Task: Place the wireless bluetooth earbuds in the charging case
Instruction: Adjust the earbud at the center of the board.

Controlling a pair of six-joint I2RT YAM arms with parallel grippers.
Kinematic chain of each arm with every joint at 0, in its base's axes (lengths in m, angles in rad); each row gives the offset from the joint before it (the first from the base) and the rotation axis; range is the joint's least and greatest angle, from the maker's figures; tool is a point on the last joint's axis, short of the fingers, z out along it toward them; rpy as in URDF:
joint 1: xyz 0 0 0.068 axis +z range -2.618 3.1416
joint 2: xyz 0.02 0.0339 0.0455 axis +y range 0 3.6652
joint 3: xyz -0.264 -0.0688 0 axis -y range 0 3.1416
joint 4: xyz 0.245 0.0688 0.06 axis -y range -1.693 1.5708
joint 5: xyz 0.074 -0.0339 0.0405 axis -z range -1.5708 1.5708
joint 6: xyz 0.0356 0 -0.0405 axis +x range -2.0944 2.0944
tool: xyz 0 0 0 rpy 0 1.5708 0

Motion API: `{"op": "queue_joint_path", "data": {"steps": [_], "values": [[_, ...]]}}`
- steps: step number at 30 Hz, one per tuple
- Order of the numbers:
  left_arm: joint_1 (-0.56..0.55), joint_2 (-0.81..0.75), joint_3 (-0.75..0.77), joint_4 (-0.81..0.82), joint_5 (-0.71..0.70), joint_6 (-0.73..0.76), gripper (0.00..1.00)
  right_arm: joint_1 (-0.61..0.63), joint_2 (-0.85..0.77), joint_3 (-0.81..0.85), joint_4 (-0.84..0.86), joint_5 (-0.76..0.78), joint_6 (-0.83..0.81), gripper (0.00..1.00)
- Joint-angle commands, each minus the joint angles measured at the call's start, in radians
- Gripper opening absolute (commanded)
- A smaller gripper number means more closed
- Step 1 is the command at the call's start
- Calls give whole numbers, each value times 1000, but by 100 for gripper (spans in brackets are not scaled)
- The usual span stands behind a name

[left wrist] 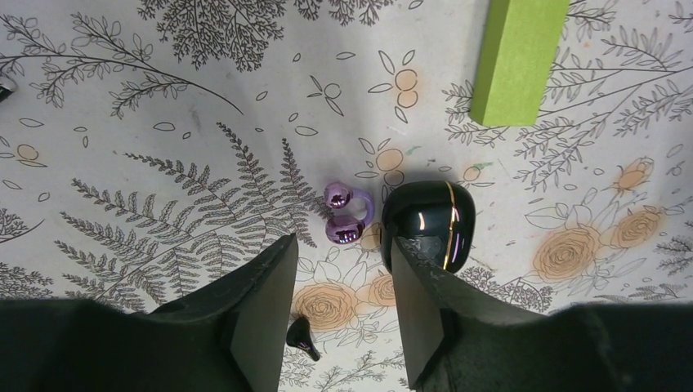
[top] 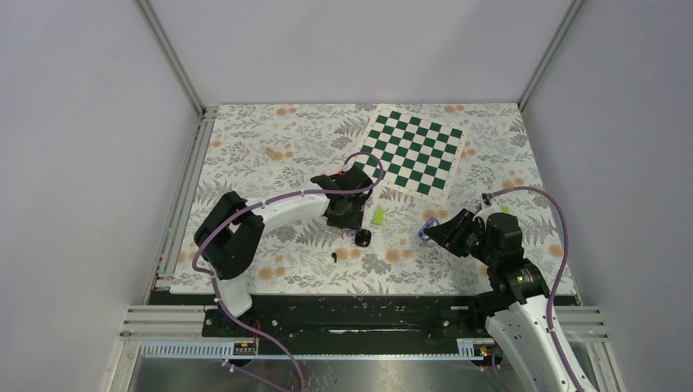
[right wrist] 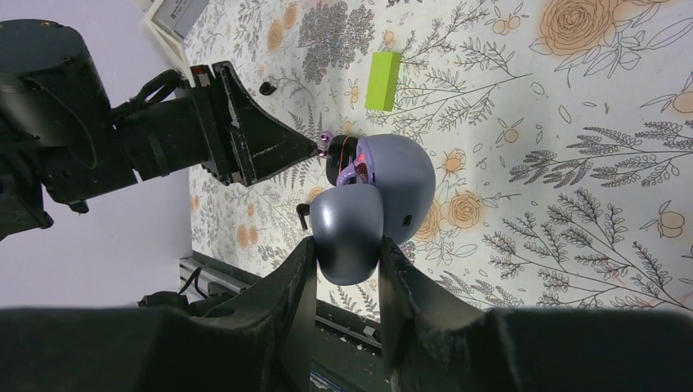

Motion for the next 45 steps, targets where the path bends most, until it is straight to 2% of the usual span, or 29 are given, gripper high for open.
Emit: {"op": "queue_joint_path", "data": {"steps": [1, 15, 23, 33, 39, 42, 45], "values": [[-5, 20, -1, 15, -24, -18, 47, -3, 3, 26, 14, -8, -5, 0], [-4, 59, 8, -3, -73, -26, 45, -3, 15, 31, 15, -7, -9, 0], [4, 50, 0, -42, -159, -28, 45, -2, 19, 22, 26, -10, -5, 0], [8, -22, -11, -52, -242, -36, 44, -2, 16, 16, 28, -11, -6, 0], [-56, -102, -42, -29, -359, 2, 43, -2, 20, 4, 47, -16, 1, 0], [-86, -109, -59, -17, -352, 35, 43, -2, 24, 1, 53, -19, 4, 0], [-107, -116, -96, 14, -279, 76, 41, -1, 21, 0, 50, -19, 2, 0]]}}
